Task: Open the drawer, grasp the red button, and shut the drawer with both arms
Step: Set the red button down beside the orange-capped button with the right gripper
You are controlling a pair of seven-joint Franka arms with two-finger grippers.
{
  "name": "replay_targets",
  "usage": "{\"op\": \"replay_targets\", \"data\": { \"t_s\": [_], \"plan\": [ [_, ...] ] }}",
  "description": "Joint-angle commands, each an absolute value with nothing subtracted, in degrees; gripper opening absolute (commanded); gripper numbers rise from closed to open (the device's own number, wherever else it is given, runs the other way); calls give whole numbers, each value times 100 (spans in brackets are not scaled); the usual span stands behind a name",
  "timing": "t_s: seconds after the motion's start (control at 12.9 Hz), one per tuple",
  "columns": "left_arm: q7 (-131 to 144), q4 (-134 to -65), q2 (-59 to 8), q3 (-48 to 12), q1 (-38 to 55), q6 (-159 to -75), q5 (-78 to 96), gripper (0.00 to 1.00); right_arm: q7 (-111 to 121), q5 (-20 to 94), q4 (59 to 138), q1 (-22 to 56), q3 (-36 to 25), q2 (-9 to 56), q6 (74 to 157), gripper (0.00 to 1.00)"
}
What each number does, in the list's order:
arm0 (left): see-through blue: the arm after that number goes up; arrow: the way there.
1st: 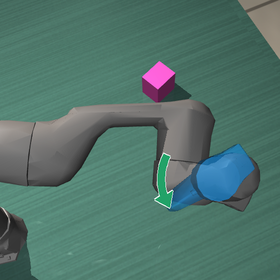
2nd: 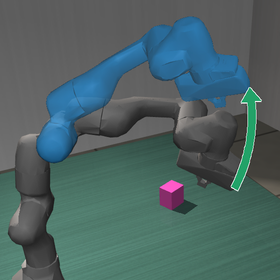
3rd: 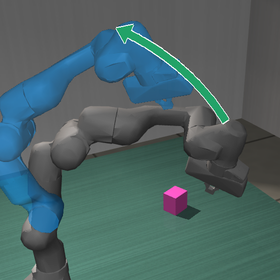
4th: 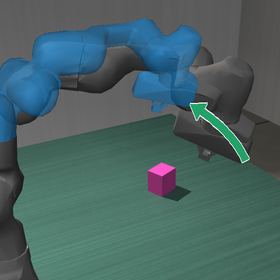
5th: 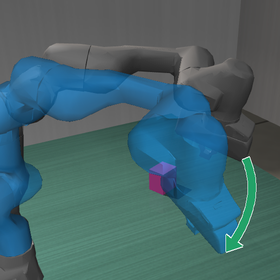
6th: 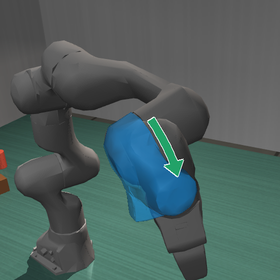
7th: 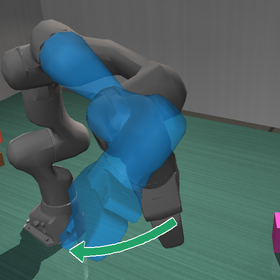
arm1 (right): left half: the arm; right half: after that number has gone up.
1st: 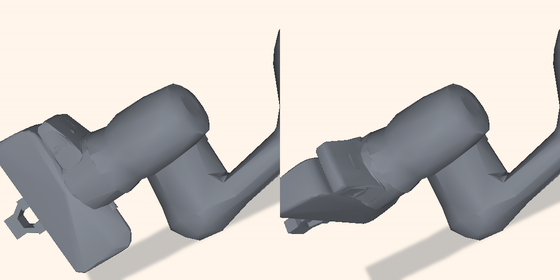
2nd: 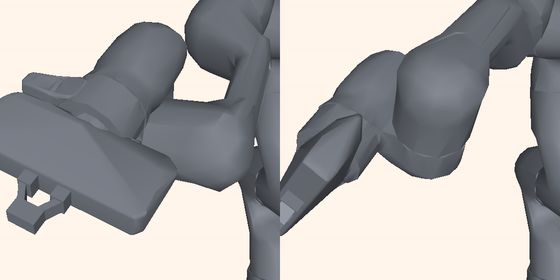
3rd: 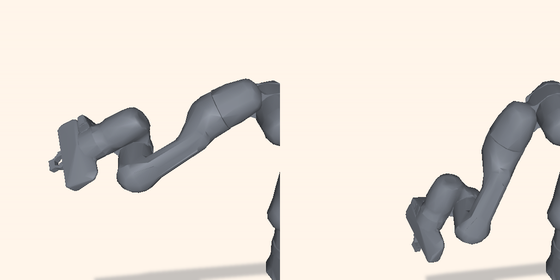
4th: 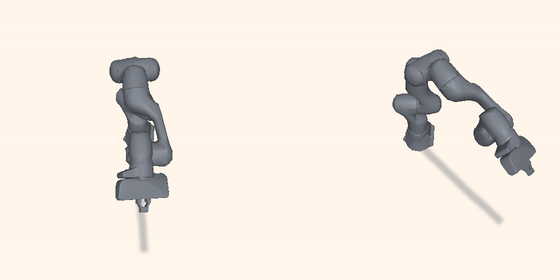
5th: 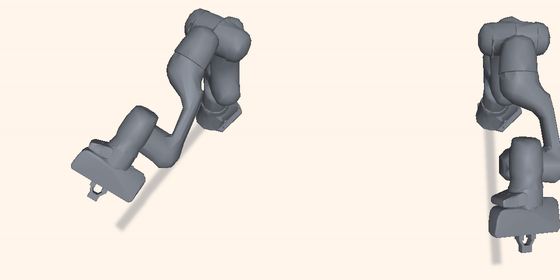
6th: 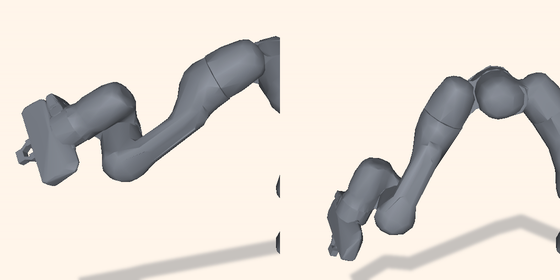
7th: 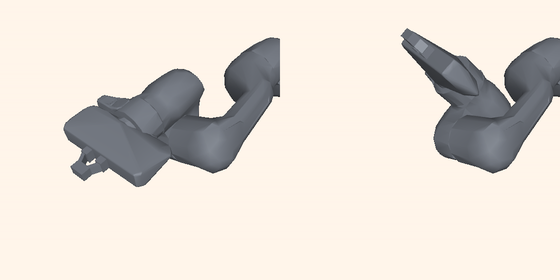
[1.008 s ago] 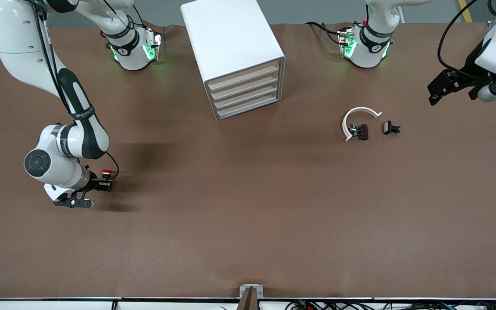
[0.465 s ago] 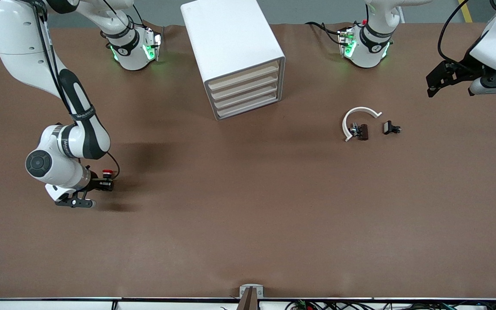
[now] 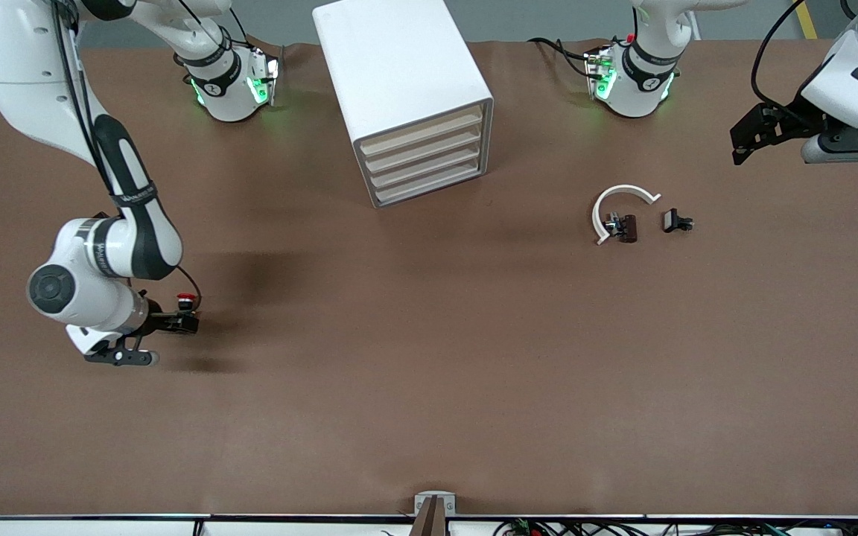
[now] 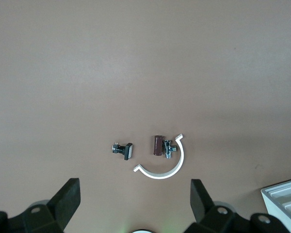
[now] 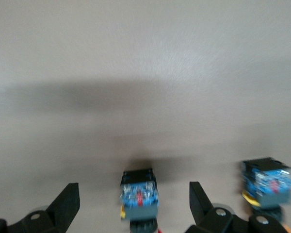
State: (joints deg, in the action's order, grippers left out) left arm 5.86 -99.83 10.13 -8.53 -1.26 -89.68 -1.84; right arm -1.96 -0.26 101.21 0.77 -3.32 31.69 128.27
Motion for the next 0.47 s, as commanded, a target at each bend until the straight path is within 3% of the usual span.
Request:
{"op": "replay_targets", "data": {
  "t_s": [0.0, 0.39],
  "plan": [
    [475, -9993, 1099, -826, -141, -9061, -97, 100, -219, -35, 9206, 149, -299, 2665, 11239, 100],
    [475, -9888, 1072, -791, -158, -8965, -97, 100, -246, -53, 7789, 106, -352, 2304, 8811, 100]
  ]
}}
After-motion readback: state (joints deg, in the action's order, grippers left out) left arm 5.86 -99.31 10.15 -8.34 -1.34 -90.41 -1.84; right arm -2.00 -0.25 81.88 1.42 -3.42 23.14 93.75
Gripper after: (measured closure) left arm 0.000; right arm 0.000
